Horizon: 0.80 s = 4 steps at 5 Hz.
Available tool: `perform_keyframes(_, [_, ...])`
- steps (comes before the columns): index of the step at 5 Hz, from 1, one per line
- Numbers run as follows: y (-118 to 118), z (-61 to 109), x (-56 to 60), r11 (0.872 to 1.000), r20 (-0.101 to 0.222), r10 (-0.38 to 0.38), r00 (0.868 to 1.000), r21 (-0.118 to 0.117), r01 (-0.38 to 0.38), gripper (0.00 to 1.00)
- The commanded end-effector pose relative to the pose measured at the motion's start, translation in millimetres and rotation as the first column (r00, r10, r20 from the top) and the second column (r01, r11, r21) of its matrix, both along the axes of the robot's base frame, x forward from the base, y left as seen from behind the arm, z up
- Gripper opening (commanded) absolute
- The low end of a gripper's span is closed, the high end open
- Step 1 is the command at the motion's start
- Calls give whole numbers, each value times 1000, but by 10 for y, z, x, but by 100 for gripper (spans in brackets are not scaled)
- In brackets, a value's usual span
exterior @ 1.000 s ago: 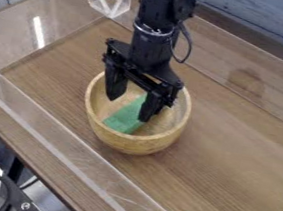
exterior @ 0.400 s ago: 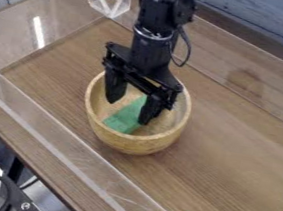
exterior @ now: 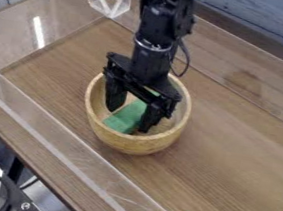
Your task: Remove the green block from inside the brown bowl and put it on the table
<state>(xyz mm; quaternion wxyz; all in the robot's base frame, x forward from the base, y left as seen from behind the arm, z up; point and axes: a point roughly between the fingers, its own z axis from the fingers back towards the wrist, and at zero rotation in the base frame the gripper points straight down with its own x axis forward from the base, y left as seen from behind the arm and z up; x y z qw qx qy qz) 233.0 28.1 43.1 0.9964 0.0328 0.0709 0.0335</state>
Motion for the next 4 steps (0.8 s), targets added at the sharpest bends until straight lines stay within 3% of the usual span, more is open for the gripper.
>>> perform_keyframes(1, [22, 36, 69, 1000, 30, 2, 1000, 7, -2, 100])
perform_keyframes(3, [22, 15, 84, 1000, 30, 7, 1000, 2, -7, 100])
perform_keyframes(4, [21, 5, 87, 1000, 31, 9, 999, -1, -9, 0])
